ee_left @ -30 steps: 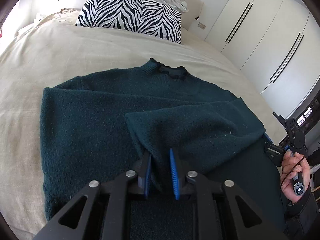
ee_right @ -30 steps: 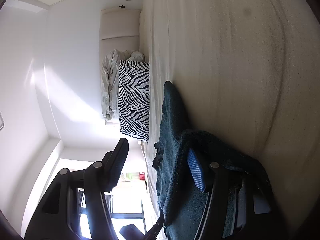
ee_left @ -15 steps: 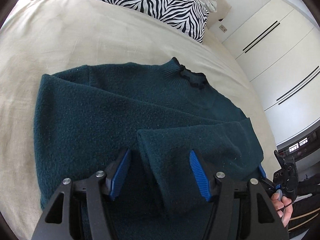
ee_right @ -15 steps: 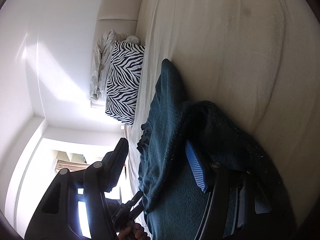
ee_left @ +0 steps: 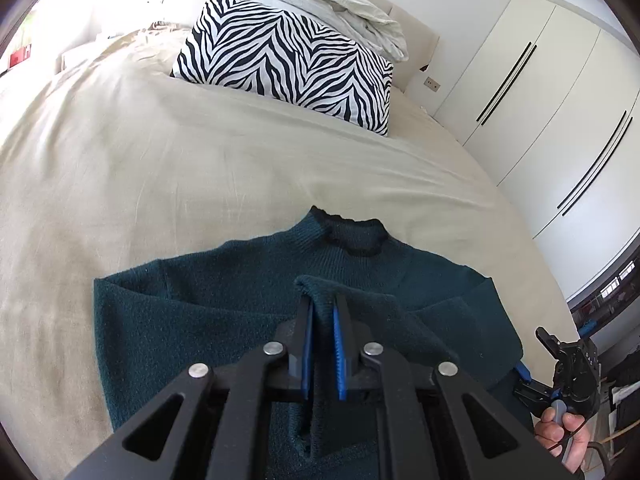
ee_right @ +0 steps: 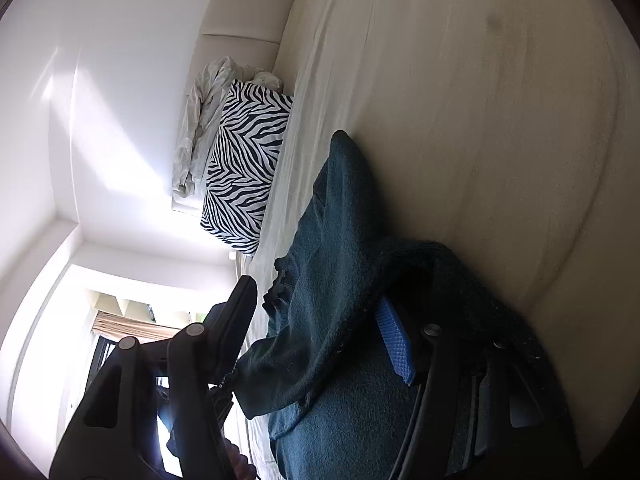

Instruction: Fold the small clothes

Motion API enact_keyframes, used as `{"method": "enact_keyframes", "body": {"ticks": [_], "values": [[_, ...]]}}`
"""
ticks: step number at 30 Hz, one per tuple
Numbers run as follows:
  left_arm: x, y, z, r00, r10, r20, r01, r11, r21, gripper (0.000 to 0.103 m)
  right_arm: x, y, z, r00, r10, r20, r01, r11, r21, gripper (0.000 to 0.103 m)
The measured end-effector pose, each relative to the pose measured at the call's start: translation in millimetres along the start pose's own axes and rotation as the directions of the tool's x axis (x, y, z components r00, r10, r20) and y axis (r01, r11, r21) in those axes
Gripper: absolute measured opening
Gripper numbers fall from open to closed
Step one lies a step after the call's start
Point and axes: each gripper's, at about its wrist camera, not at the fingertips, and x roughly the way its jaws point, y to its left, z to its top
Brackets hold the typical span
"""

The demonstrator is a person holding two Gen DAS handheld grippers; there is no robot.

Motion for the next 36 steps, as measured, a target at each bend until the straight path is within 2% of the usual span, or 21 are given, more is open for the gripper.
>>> {"method": "enact_keyframes", "body": {"ticks": [2, 4, 5, 9, 12, 14, 19, 21, 23, 24, 26, 29, 31, 34, 36], "values": [[13, 7, -6, 0.999, 0.04, -0.028, -0.04, 0.999, 0.006, 0.01, -3, -6, 2, 1.0, -0.008, 0.013, 0.007, 1.0, 0.015, 0.057], [32, 24, -19, 0.993, 0.047, -0.107, -0.052, 0.998, -0.039, 0.01, -5, -9, 3, 1.0, 0.006, 0.027, -0.006, 0.999, 0.033, 0.056], [37, 31, -28, 0.991, 0.05, -0.12, -0.057, 0.997, -0.055, 0.011, -6, -11, 5, 0.999, 0.012, 0.036, -0.013, 0.999, 0.039, 0.056], [37, 48, -38, 0.997, -0.013, -0.082, 0.003, 0.993, -0.121, 0.014, -19, -22, 16, 0.993, 0.04, 0.111, -0.049, 0.995, 0.086, 0.055], [37, 46, -39, 0.997, -0.005, -0.083, -0.004, 0.994, -0.112, 0.014, -20, -29, 15, 0.992, 0.044, 0.118, -0.056, 0.993, 0.105, 0.051], [36, 46, -42, 0.997, -0.006, -0.076, -0.003, 0.994, -0.113, 0.014, -21, -24, 11, 0.992, 0.028, 0.12, -0.036, 0.997, 0.066, 0.051], [32, 46, -45, 0.997, -0.025, -0.071, 0.015, 0.991, -0.136, 0.018, -39, -23, -1, 0.99, 0.023, 0.138, -0.035, 0.996, 0.086, 0.053], [27, 46, -43, 0.997, -0.021, -0.07, 0.01, 0.989, -0.15, 0.024, -58, -13, -7, 0.986, -0.024, 0.167, 0.015, 0.999, 0.052, 0.057], [14, 42, -42, 0.999, 0.011, -0.031, -0.016, 0.988, -0.152, 0.035, -72, 2, -9, 0.984, -0.017, 0.176, 0.018, 1.0, -0.004, 0.06], [6, 38, -41, 1.0, 0.02, -0.001, -0.02, 0.988, -0.151, 0.04, -76, 11, -7, 0.986, -0.01, 0.169, 0.016, 0.999, -0.033, 0.062], [-6, 27, -39, 0.999, 0.012, 0.047, -0.006, 0.991, -0.133, 0.04, -70, 30, 0, 0.993, 0.011, 0.121, -0.001, 0.996, -0.089, 0.066], [-8, 3, -36, 0.998, 0.009, 0.062, -0.006, 0.999, -0.05, 0.045, -38, 55, 7, 1.0, 0.014, -0.003, -0.014, 0.989, -0.147, 0.066], [3, -4, -36, 0.999, 0.005, 0.036, -0.004, 1.0, -0.014, 0.046, -11, 70, 6, 0.997, -0.018, -0.071, 0.004, 0.98, -0.197, 0.066], [37, 2, -47, 0.996, 0.026, -0.083, -0.028, 0.999, -0.016, 0.047, 28, 78, 15, 0.991, -0.051, -0.123, 0.023, 0.976, -0.214, 0.066], [38, 5, -54, 0.999, 0.012, -0.05, -0.012, 1.0, 0.007, 0.047, 53, 70, 28, 0.984, -0.072, -0.165, 0.041, 0.982, -0.182, 0.066]]}}
